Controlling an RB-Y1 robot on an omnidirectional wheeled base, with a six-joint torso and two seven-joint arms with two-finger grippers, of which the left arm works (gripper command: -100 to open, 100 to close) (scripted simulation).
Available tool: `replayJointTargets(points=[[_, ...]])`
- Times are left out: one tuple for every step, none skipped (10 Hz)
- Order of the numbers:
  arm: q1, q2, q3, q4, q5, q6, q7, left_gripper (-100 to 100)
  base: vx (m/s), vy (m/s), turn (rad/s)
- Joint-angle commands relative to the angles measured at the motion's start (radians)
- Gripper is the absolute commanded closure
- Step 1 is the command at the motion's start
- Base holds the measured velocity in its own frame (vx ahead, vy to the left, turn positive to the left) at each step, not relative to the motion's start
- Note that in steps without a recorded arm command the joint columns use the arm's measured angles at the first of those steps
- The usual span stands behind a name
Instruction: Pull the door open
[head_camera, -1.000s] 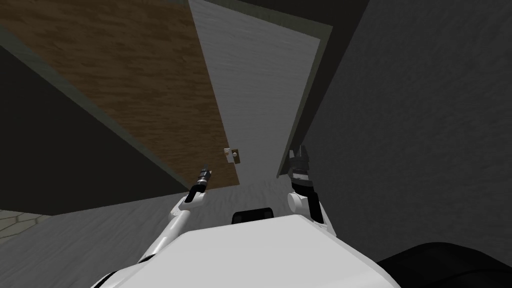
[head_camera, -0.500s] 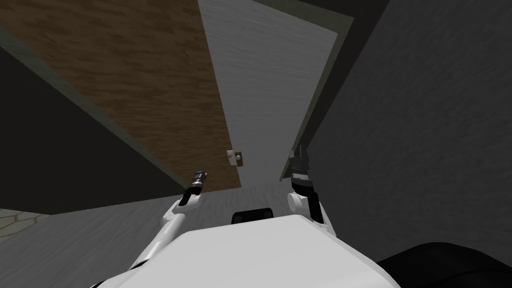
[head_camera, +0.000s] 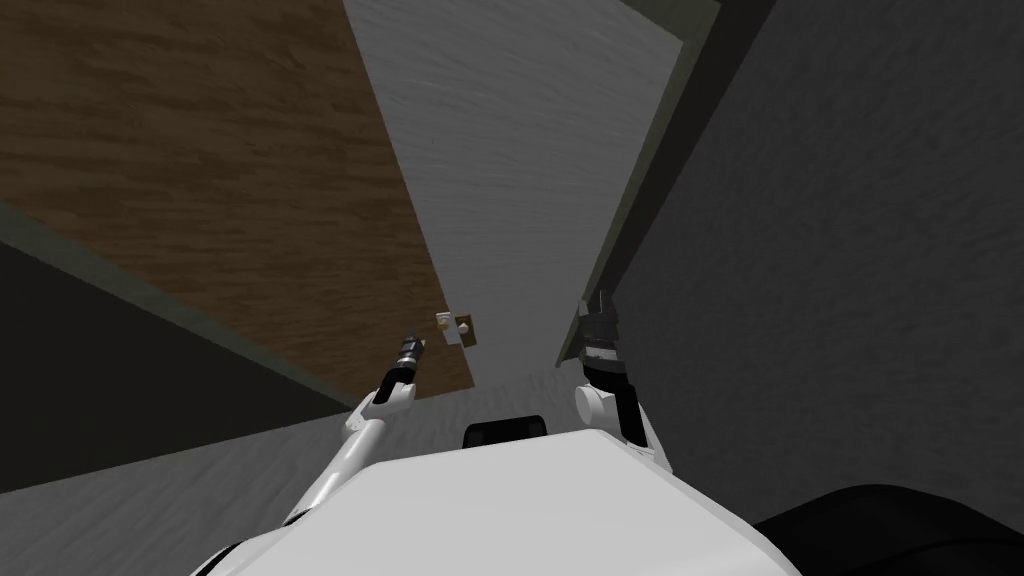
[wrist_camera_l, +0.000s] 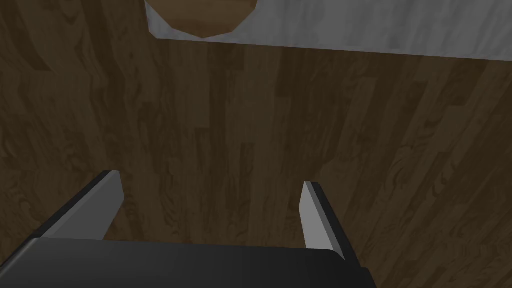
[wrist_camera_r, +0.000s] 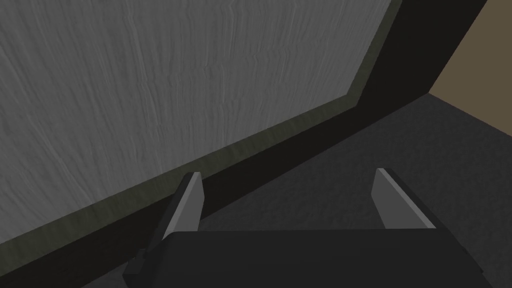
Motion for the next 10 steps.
replayJointTargets(points=[[-0.028,-0.007,-0.015,0.020,-0.002,-0.009,0.002,-100,0.180,-0.132,-0.128],[-0.041,-0.024,-0.032,0.014,-0.005,-0.011,0.002,-100,0.147,-0.152,-0.183],[-0.029,-0.018,-0.022,0.014,-0.004,-0.013,0.001,-100,0.071,-0.074,-0.038],[-0.029,-0.018,-0.022,0.014,-0.004,-0.013,0.001,100,-0.007,0.009,0.040],[-0.029,-0.018,-0.022,0.014,-0.004,-0.013,0.001,100,-0.031,0.022,-0.014],[-0.029,-0.018,-0.022,0.014,-0.004,-0.013,0.001,100,-0.021,0.020,-0.031],[-0.029,-0.018,-0.022,0.014,-0.004,-0.013,0.001,100,-0.011,0.010,-0.011],[-0.029,-0.018,-0.022,0.014,-0.004,-0.013,0.001,100,0.000,0.000,0.000],[-0.029,-0.018,-0.022,0.014,-0.004,-0.013,0.001,100,0.000,0.000,0.000],[-0.014,-0.003,-0.010,0.021,-0.002,-0.010,0.002,100,-0.086,0.087,0.118]])
